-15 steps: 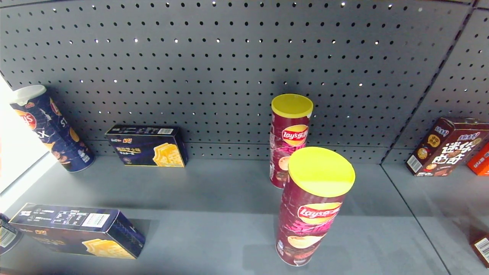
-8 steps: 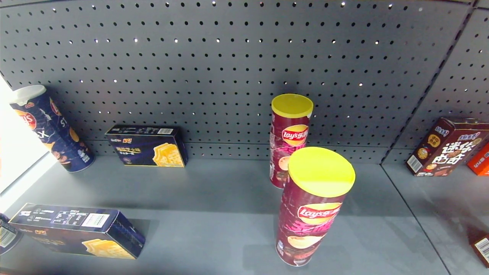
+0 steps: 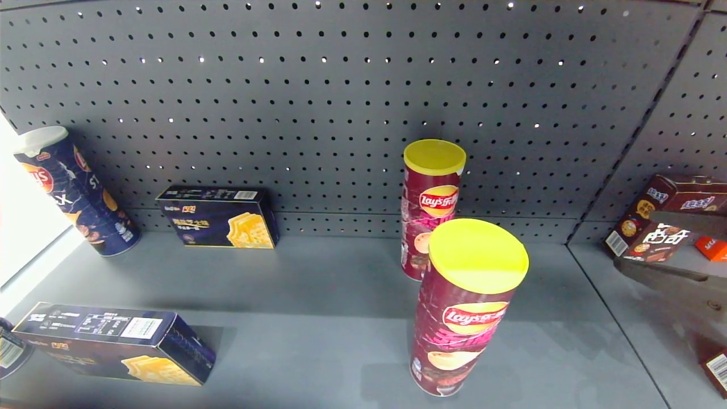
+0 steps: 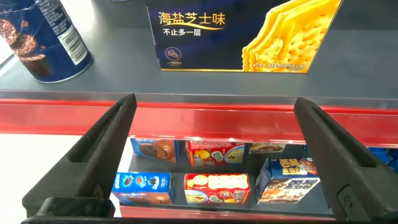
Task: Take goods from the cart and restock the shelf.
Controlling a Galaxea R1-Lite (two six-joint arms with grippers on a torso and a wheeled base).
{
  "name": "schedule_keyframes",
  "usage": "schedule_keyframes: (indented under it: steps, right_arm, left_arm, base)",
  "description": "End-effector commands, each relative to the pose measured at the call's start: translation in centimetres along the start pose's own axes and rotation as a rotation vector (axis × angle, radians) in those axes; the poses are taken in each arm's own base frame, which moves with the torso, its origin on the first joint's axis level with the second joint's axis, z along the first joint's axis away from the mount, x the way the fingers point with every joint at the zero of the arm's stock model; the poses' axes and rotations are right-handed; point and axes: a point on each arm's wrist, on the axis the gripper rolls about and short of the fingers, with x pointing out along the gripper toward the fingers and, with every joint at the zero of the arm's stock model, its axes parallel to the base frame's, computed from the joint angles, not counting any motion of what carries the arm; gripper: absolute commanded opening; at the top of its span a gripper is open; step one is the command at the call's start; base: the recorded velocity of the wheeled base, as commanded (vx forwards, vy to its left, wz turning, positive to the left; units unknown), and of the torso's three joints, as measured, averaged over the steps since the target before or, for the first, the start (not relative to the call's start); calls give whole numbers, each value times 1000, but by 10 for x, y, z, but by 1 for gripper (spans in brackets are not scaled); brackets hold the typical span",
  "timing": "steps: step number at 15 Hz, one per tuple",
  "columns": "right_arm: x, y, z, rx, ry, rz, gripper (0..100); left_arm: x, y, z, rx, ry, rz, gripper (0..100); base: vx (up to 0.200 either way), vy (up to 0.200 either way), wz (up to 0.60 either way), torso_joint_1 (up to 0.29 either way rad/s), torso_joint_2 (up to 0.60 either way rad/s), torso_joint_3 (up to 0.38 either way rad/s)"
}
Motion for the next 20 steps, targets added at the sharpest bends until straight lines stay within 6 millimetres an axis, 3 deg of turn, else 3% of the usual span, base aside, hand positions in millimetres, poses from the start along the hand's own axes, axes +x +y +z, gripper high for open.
schedule_keyframes:
  steps: [1, 9, 20]
  right_arm:
    - [19, 5, -5, 5, 48, 71, 100]
    - [55, 27, -27, -32, 192, 194, 100]
    - [75, 40, -36, -46, 254, 260, 100]
  left_arm:
    - [0, 0, 0, 0, 3, 0, 100]
    - [0, 0, 0, 0, 4, 2, 100]
    - [0, 0, 0, 0, 3, 2, 100]
  base:
    - [0, 0, 0, 0, 0, 0]
    - [0, 0, 0, 0, 0, 0]
    - [0, 0, 0, 0, 0, 0]
